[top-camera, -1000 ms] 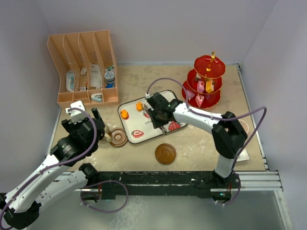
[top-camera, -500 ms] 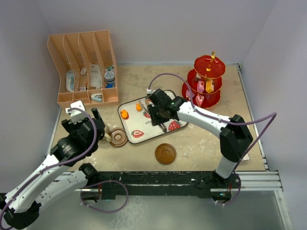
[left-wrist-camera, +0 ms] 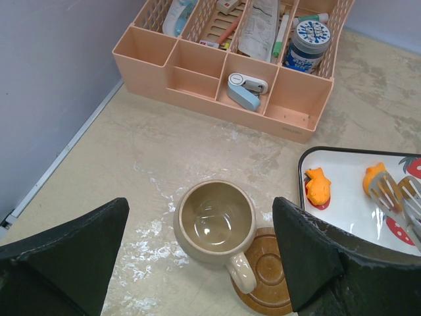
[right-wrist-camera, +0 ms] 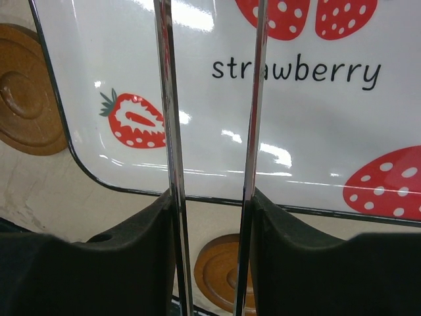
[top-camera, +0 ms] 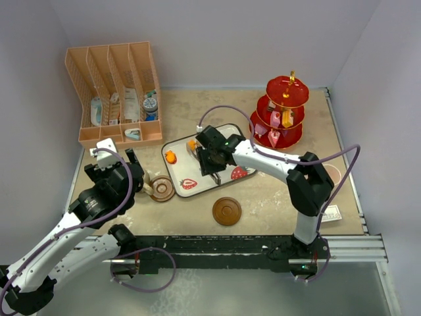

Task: Serve the afternoon tea
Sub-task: Pick up the desert from the tray.

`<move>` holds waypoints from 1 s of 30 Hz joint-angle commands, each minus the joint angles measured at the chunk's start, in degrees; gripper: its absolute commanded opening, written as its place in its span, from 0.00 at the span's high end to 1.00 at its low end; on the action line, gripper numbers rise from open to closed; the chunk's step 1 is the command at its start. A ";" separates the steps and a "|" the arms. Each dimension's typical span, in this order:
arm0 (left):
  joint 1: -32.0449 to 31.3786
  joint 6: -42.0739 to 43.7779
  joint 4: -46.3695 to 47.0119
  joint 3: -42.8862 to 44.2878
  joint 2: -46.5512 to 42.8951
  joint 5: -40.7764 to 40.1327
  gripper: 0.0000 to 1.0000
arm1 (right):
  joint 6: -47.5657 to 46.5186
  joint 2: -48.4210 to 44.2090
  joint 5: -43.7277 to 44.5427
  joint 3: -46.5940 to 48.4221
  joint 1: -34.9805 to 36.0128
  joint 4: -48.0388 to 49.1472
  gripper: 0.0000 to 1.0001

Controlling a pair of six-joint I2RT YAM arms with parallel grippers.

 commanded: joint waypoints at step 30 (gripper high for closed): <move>0.18 0.34 1.35 1.51 -0.09 -0.31 0.12 | 3.83 -1.96 5.43 3.53 2.90 -2.00 0.73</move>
